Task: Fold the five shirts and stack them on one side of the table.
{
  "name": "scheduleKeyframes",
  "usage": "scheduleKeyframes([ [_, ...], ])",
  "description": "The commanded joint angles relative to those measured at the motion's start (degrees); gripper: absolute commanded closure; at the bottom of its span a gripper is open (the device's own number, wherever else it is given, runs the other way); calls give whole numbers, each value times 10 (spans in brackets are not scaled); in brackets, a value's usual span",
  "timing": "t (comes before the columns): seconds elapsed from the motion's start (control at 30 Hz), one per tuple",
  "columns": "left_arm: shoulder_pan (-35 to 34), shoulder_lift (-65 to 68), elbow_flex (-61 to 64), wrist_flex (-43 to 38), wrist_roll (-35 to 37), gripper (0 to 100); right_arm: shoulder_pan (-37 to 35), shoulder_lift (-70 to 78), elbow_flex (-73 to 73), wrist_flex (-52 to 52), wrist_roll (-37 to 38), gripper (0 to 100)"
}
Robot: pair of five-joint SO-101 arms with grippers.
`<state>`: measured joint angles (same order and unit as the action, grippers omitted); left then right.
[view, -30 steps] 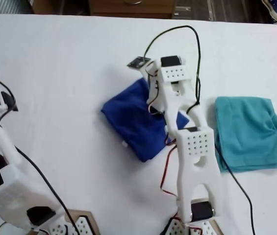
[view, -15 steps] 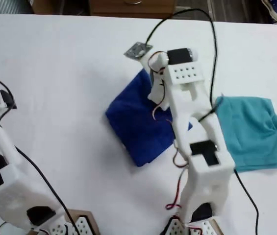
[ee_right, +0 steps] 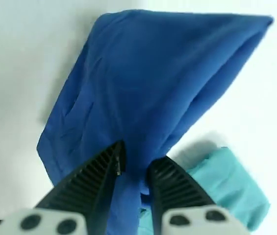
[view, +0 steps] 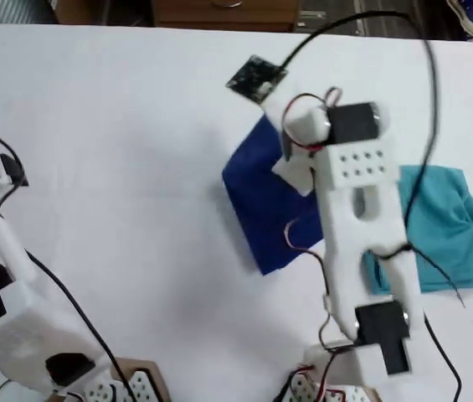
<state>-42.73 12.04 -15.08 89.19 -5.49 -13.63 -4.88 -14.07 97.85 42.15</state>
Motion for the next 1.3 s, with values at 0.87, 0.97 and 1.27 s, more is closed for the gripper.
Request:
scheduleKeyframes([
  [0.87, 8, -3, -18, -6, 4, 736, 269, -261, 94, -1, 78, 978],
  [0.97, 8, -3, -18, -6, 4, 736, 293, -269, 109, -1, 96, 977],
  [1.27, 8, -2, -18, -7, 4, 736, 382, -265, 121, -39, 136, 977],
])
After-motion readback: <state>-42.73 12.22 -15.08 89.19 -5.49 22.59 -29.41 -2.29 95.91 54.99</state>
